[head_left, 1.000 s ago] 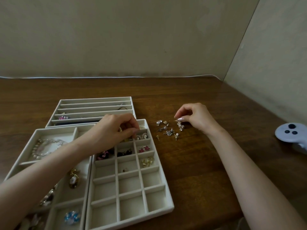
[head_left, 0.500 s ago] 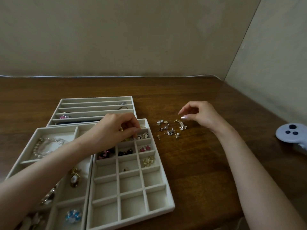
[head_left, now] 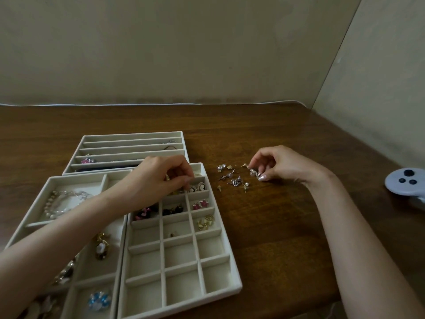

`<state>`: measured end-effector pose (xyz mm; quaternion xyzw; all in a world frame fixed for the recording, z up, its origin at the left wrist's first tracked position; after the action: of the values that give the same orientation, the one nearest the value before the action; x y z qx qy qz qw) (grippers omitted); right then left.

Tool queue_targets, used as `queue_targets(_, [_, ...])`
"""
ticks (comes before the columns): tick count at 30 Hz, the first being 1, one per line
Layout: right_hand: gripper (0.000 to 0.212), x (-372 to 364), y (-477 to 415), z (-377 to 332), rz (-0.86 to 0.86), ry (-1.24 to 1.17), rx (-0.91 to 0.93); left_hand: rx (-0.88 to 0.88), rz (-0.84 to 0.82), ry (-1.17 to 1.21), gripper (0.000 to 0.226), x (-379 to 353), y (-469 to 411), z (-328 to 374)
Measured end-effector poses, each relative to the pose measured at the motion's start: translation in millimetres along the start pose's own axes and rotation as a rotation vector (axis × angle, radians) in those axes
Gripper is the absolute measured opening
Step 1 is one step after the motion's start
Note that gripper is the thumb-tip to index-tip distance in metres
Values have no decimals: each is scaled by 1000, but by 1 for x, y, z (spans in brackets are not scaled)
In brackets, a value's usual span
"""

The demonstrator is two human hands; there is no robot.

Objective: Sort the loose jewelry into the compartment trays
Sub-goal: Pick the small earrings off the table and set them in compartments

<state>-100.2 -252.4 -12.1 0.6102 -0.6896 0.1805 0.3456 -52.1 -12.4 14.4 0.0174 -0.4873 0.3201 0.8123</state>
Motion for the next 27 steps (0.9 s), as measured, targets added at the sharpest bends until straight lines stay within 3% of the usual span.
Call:
queue_targets(7, [22, 8, 2, -1, 49, 1, 16, -5, 3, -8, 8, 1, 0, 1])
queue_targets(13, [25, 9, 3, -3, 63, -3, 28, -8, 5, -9, 7, 1, 0, 1])
queue_targets(19, [14, -11, 3, -37, 149, 23, 272, -2, 2, -8, 7, 0, 0, 1])
queue_targets(27, [5, -29, -3, -42, 157, 179, 293, -8, -5, -8, 8, 0, 0, 2])
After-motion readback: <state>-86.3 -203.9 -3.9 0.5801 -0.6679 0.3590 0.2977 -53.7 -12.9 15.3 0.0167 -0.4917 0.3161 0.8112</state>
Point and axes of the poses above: each hand's wrist, its own y-axis away from the middle knuckle, its own x-axis out of the back of the hand, z = x × y, the point moved 7 cm from there along -y, towards the middle knuckle, and after that the axes turned 4 degrees about -y, right-handed, at the moved point
